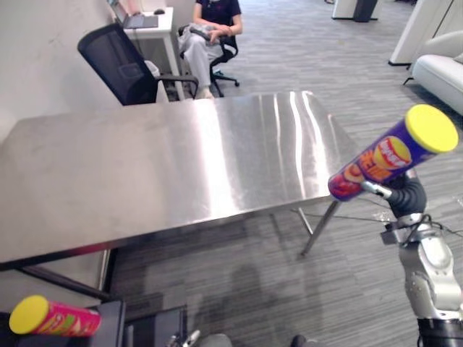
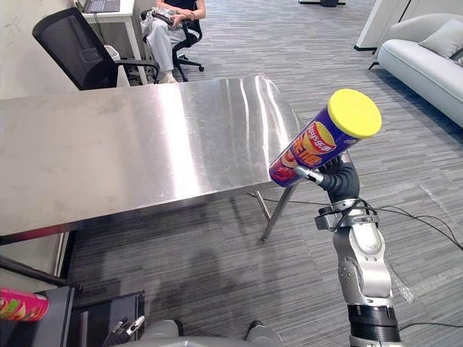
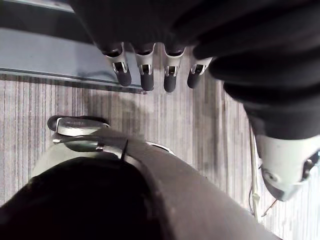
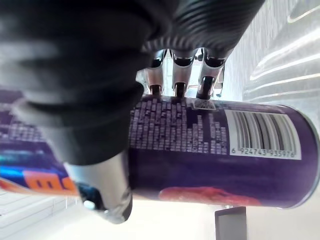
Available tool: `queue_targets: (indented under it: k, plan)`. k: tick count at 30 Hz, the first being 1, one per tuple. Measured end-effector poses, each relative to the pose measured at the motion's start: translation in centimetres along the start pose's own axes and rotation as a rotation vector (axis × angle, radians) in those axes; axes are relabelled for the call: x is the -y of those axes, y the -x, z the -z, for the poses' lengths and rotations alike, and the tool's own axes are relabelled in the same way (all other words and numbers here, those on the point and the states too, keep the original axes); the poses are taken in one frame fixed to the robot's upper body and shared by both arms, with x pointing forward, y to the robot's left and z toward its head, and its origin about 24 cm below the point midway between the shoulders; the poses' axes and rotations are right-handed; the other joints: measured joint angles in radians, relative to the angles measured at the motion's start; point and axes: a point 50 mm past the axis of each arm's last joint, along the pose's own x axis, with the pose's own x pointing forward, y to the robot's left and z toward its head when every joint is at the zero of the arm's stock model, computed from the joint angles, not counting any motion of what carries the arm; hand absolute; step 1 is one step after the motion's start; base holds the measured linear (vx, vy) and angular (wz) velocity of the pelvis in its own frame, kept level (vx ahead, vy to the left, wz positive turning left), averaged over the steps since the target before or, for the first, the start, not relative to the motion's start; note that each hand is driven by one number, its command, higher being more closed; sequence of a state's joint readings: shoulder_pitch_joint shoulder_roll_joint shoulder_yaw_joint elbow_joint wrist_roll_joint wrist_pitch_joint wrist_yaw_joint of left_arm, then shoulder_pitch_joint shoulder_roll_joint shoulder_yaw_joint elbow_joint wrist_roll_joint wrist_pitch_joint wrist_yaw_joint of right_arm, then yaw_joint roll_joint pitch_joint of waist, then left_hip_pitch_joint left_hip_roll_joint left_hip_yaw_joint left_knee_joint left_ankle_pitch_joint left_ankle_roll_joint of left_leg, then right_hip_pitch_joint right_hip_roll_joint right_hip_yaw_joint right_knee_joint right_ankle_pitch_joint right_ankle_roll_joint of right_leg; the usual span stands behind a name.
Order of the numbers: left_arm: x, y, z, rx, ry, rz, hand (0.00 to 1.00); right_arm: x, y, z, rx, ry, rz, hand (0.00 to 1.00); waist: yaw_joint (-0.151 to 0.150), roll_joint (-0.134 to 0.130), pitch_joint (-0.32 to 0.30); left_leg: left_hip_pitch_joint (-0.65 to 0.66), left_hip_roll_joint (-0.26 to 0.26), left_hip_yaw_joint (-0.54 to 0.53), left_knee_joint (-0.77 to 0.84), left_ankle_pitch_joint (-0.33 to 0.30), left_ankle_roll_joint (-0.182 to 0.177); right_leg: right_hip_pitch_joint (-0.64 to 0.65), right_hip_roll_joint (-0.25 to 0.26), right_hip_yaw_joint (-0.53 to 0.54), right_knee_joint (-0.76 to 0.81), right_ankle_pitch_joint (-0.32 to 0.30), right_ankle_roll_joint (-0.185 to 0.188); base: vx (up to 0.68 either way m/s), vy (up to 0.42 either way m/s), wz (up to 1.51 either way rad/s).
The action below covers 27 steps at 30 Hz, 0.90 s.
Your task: Put the gum and the chips on the shelf.
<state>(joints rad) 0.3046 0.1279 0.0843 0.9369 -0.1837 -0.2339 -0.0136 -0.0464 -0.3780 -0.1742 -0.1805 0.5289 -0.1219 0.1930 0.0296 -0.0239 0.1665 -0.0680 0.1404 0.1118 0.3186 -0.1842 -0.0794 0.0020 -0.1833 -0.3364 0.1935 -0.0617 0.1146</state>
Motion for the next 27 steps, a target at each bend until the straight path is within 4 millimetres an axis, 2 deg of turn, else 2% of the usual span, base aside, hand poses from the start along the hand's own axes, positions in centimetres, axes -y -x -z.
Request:
queue_targets:
  k: [3, 8, 10, 11, 12, 13, 14, 15, 16, 18, 20, 21, 22, 23, 24, 25, 27]
  plan:
    - [0.2, -0.1, 0.0, -0.003, 0.012, 0.004, 0.00, -0.7, -0.1, 0.4, -0.008, -0.017, -0.021, 1.00, 0.002, 0.009, 0.030, -0.004, 0.004, -0.018, 0.044, -0.017, 0.002, 0.000, -0.015, -0.012, 0.074, -0.043, -0.001, -0.07, -0.001, 0.17]
    - [0.9, 0.1, 0.4, -0.010, 0.097, 0.019, 0.00, -2.1, -1.0, 0.3, 0.007, -0.035, -0.091, 1.00, 0.009, 0.049, 0.067, -0.056, 0.039, -0.069, 0.103, -0.016, -0.005, -0.019, 0.013, -0.048, 0.108, -0.063, -0.030, -0.09, -0.072, 0.20]
    - [1.1, 0.2, 0.7, -0.016, 0.139, 0.026, 0.00, -2.4, -1.5, 0.0, 0.025, -0.037, -0.107, 1.00, 0.018, 0.061, 0.087, -0.068, 0.052, -0.073, 0.105, -0.017, 0.005, -0.029, 0.019, -0.056, 0.136, -0.082, -0.044, -0.10, -0.112, 0.10]
    - [1.0, 0.4, 1.1, -0.025, 0.194, 0.014, 0.00, -2.6, -1.7, -0.1, 0.031, -0.037, -0.125, 1.00, 0.030, 0.069, 0.092, -0.074, 0.063, -0.070, 0.103, -0.018, 0.054, -0.041, 0.029, -0.062, 0.166, -0.097, -0.061, -0.10, -0.148, 0.10]
    - [0.9, 0.5, 1.3, -0.028, 0.233, 0.005, 0.00, -2.7, -1.7, 0.0, 0.028, -0.037, -0.141, 1.00, 0.031, 0.072, 0.094, -0.083, 0.066, -0.071, 0.098, -0.022, 0.129, -0.045, 0.042, -0.058, 0.166, -0.103, -0.073, -0.09, -0.174, 0.18]
    - [0.8, 0.6, 1.3, -0.029, 0.251, 0.004, 0.00, -2.8, -1.7, 0.0, 0.027, -0.038, -0.149, 1.00, 0.031, 0.070, 0.094, -0.085, 0.069, -0.065, 0.082, -0.017, 0.175, -0.045, 0.052, -0.054, 0.156, -0.105, -0.080, -0.07, -0.217, 0.67]
    - [0.2, 0.4, 0.9, -0.013, 0.277, -0.002, 0.00, -2.7, -1.7, -0.1, 0.029, -0.032, -0.156, 1.00, 0.017, 0.053, 0.088, -0.083, 0.105, 0.007, 0.027, 0.008, 0.227, -0.028, 0.064, -0.086, 0.084, -0.085, -0.114, -0.08, -0.201, 0.83]
    - [0.3, 0.3, 0.6, -0.002, 0.284, 0.005, 0.00, -2.4, -1.7, -0.4, 0.042, -0.022, -0.150, 1.00, 0.007, 0.046, 0.090, -0.108, 0.132, 0.039, 0.093, 0.006, 0.203, -0.027, 0.056, -0.129, 0.076, -0.077, -0.129, -0.09, -0.226, 1.15]
    - [0.4, 0.2, 0.5, 0.004, 0.288, 0.015, 0.00, -1.6, -1.7, -0.8, 0.057, -0.010, -0.119, 1.00, 0.003, 0.040, 0.095, -0.154, 0.173, 0.099, 0.260, -0.001, 0.203, -0.028, 0.044, -0.178, 0.083, -0.084, -0.146, -0.07, -0.158, 1.08]
    - [0.6, 0.3, 0.8, -0.014, 0.284, 0.026, 0.00, -0.4, -1.6, -1.7, 0.092, -0.013, -0.068, 1.00, -0.001, 0.036, 0.094, -0.148, 0.188, 0.166, 0.413, -0.003, 0.198, -0.018, 0.022, -0.252, 0.068, -0.089, -0.156, -0.04, -0.146, 1.15]
    - [0.5, 0.3, 0.8, -0.017, 0.267, 0.027, 0.00, 0.1, -1.6, -2.1, 0.104, -0.002, -0.047, 1.00, -0.001, 0.036, 0.091, -0.126, 0.191, 0.202, 0.471, 0.000, 0.190, -0.016, 0.007, -0.307, 0.048, -0.086, -0.161, -0.03, -0.078, 1.04]
    - [0.4, 0.3, 0.9, -0.020, 0.255, 0.023, 0.00, 0.1, -1.7, -2.2, 0.105, -0.006, -0.037, 1.00, -0.001, 0.043, 0.084, -0.098, 0.194, 0.227, 0.493, 0.014, 0.175, -0.019, -0.005, -0.351, 0.033, -0.083, -0.166, -0.07, -0.056, 1.20]
    - [0.2, 0.5, 1.3, -0.032, 0.264, 0.012, 0.00, 0.0, -1.7, -2.1, 0.102, -0.019, -0.035, 1.00, 0.000, 0.034, 0.075, -0.072, 0.199, 0.252, 0.489, 0.036, 0.166, -0.035, -0.022, -0.390, 0.030, -0.082, -0.167, -0.08, -0.045, 1.17]
    - [0.2, 0.5, 1.5, -0.040, 0.269, 0.007, 0.00, -0.2, -1.8, -2.0, 0.097, -0.024, -0.042, 1.00, 0.001, 0.041, 0.067, -0.056, 0.201, 0.266, 0.478, 0.058, 0.167, -0.041, -0.028, -0.406, 0.030, -0.081, -0.167, -0.09, -0.013, 1.07]
    - [0.1, 0.7, 1.9, -0.055, 0.270, 0.002, 0.00, -0.8, -2.1, -1.8, 0.090, -0.033, -0.064, 1.00, 0.002, 0.049, 0.055, -0.014, 0.201, 0.297, 0.419, 0.152, 0.183, -0.052, -0.040, -0.443, 0.031, -0.080, -0.166, -0.07, 0.022, 1.06]
    - [0.0, 0.8, 2.2, -0.067, 0.270, -0.003, 0.00, -1.2, -2.3, -1.6, 0.085, -0.041, -0.080, 1.00, 0.001, 0.050, 0.051, 0.023, 0.188, 0.335, 0.322, 0.202, 0.174, -0.056, -0.056, -0.485, 0.035, -0.076, -0.161, -0.08, 0.028, 1.08]
    - [-0.1, 1.2, 2.8, -0.076, 0.271, -0.009, 0.00, -1.7, -2.4, -1.3, 0.057, -0.047, -0.102, 1.00, 0.006, 0.027, 0.034, 0.042, 0.159, 0.406, 0.221, 0.210, 0.172, -0.061, -0.091, -0.538, 0.027, -0.055, -0.145, -0.05, 0.018, 0.97]
